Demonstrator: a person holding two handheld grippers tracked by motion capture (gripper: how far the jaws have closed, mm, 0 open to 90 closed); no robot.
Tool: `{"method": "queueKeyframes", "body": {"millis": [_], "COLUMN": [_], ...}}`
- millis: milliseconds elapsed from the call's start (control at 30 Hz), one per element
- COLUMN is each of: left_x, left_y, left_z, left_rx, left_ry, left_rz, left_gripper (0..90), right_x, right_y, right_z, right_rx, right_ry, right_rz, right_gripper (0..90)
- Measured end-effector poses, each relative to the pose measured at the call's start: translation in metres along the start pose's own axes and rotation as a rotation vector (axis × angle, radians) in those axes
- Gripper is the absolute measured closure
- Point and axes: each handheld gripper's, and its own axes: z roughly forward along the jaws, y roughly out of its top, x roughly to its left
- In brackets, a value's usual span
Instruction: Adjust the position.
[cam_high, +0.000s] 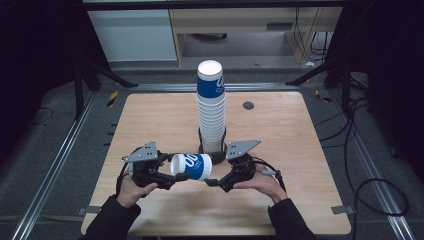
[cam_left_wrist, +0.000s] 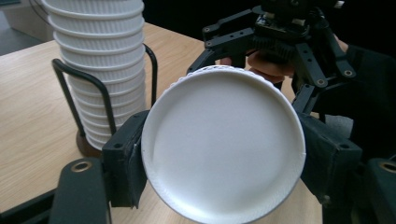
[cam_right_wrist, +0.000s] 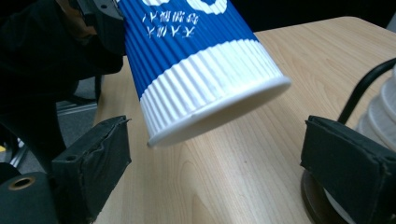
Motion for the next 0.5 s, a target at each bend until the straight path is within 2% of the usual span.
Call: {"method": "queueKeyframes", "body": {"millis": [233,500], "left_x": [-0.004,-0.008], "left_y": [0.001,0.001], "left_z": [0.003,0.007], "left_rx": [-0.014,0.000], "left_ry": [-0.044,-0.077], "left_rz": [0.002,0.022], "left_gripper": [26.3,26.3], "right_x": [0.002,0.005], "right_y": [-0.001,0.000], "right_z": [0.008,0.014], "right_rx": [0.006,-0.002], "right_ry": [0.033,0.089], "right_rz": [-0.010,-0.025], "right_gripper": [8.5,11.6]}}
